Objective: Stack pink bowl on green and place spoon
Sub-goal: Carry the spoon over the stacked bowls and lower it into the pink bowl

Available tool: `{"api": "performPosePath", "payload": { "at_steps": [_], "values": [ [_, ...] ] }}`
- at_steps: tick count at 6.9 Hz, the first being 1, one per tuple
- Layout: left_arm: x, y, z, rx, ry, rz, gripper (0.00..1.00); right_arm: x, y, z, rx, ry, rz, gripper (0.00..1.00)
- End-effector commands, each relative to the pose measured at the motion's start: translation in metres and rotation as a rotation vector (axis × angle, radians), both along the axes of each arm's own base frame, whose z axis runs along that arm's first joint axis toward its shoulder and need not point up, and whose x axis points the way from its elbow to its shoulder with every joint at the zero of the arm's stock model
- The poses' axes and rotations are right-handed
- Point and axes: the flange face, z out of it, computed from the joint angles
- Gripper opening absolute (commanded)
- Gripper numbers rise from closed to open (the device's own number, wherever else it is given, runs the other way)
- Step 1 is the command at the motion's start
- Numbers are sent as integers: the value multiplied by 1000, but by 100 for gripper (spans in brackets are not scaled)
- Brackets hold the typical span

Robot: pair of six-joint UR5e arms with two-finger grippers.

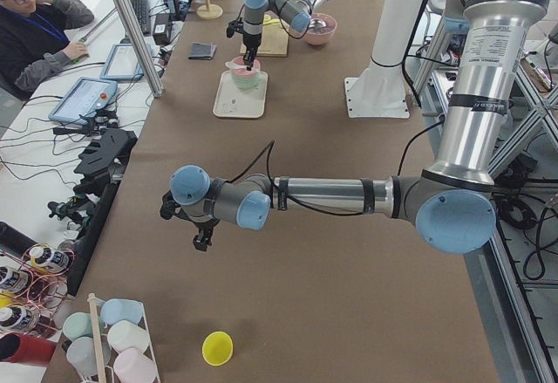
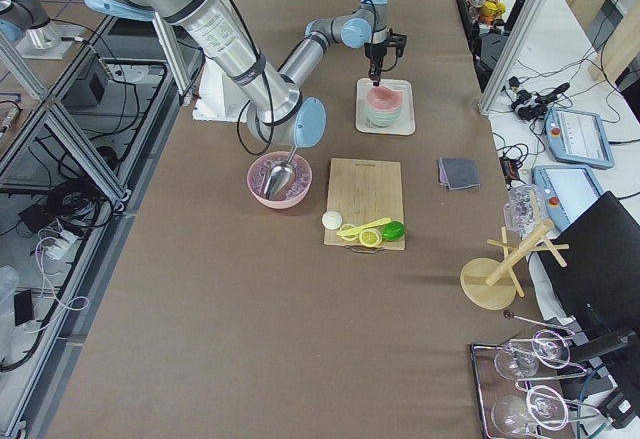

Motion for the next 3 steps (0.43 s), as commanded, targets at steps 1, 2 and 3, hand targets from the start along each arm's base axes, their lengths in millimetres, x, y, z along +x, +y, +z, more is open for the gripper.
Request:
{"api": "performPosePath", "payload": {
  "at_steps": [1, 2, 3],
  "values": [
    [0, -2, -3, 5, 1, -1, 99, 10, 8, 14, -20, 40, -5, 0],
    [0, -2, -4, 6, 1, -1, 99, 10, 7, 23, -24, 51, -7, 0],
    [0, -3, -6, 9, 1, -1, 99, 8, 6, 29, -30, 60, -10, 0]
  ]
}}
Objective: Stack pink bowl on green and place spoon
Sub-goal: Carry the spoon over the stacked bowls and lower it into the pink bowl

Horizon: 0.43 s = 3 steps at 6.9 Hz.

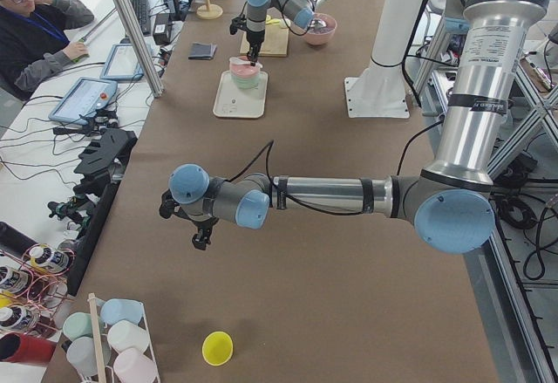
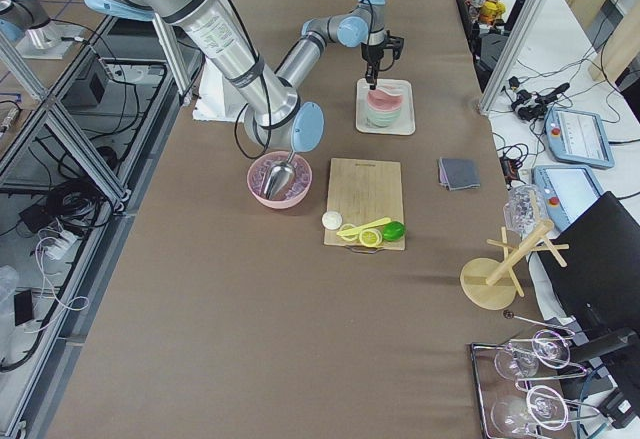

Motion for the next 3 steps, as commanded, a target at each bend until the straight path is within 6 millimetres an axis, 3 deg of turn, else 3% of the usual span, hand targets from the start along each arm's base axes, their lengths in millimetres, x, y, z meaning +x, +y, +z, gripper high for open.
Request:
{"api": "performPosePath", "payload": {
  "at_steps": [1, 3],
  "values": [
    [0, -1, -2, 3, 0, 0, 99, -2, -2, 8, -1, 15, 0, 0],
    [0, -1, -2, 5, 0, 0, 99, -6, 2, 14, 13, 11, -17, 0]
  ]
}}
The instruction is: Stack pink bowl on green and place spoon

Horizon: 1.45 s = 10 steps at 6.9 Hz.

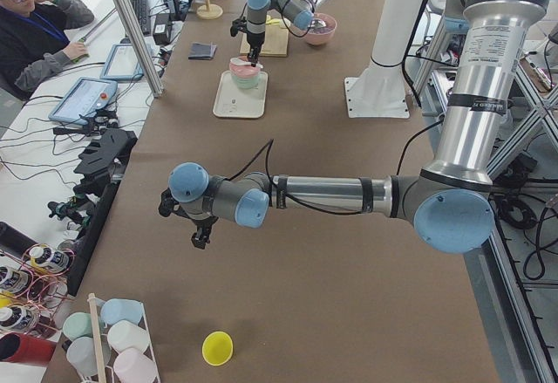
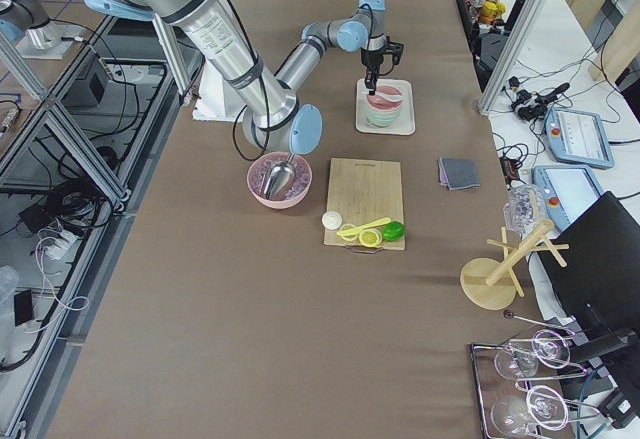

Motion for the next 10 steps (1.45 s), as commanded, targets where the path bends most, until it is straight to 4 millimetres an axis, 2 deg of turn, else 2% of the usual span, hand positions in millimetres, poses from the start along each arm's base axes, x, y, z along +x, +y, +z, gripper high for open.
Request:
{"api": "performPosePath", "payload": {
  "at_steps": [1, 2, 3, 4, 5, 6, 7, 8, 9, 10],
  "values": [
    [0, 0, 0, 1, -1, 0, 99, -3, 2, 10, 26, -13, -10, 58],
    [0, 0, 0, 1, -1, 0, 99, -11, 7, 15, 79, 26, 8, 97],
    [0, 1, 2, -4, -1, 0, 99, -18, 13, 21, 83, 39, 2, 99],
    [-2, 6, 8, -12, -4, -3, 99, -15, 10, 21, 82, 38, 9, 99],
    [-7, 11, 13, -15, -10, -8, 99, 0, -4, 23, 79, 38, 32, 99],
    [-10, 22, 16, -14, -39, -13, 99, 21, -22, 31, 65, 37, 40, 100],
    [-21, 44, 23, -64, -60, -24, 99, 53, -44, 40, 50, 17, 7, 100],
    [-34, 65, 19, -41, -101, 22, 99, 87, -63, 50, 56, 1, -36, 100],
    [-62, 73, -2, -47, -150, 43, 99, 119, -78, 62, 60, -4, -37, 100],
    [-85, 85, -21, -61, -190, 63, 99, 173, -98, 82, 83, -16, -76, 100]
  ]
}}
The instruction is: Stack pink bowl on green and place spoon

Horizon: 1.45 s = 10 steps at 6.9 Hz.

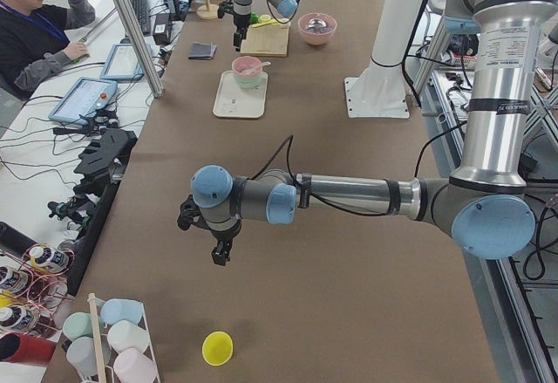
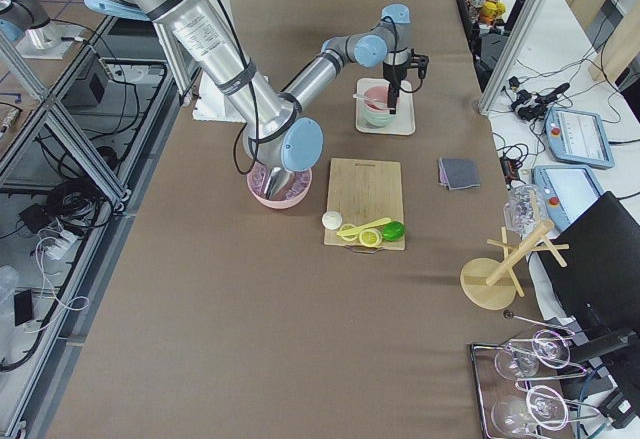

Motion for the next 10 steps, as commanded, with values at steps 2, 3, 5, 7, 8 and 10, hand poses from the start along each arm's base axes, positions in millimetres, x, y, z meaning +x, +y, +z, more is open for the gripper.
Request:
{"api": "performPosePath", "payload": {
  "at_steps": [2, 3, 5, 7, 8, 10],
  "values": [
    [-28, 22, -21, 11, -49, 63, 99, 170, -44, 105, 46, -21, -147, 100],
    [-30, 24, -16, 13, -48, 56, 99, 234, -34, 159, 52, -34, -191, 100],
    [-31, 23, 7, -15, -44, 57, 99, 351, 0, 268, 49, -25, -239, 100],
    [-33, 23, 5, 4, -38, 49, 99, 468, 54, 350, 49, 10, -206, 100],
    [-32, 18, 1, 12, -37, 48, 99, 496, 92, 378, 37, 10, -199, 100],
    [-32, 15, -5, 29, -38, 52, 99, 535, 166, 409, 16, 7, -161, 100]
  ]
}}
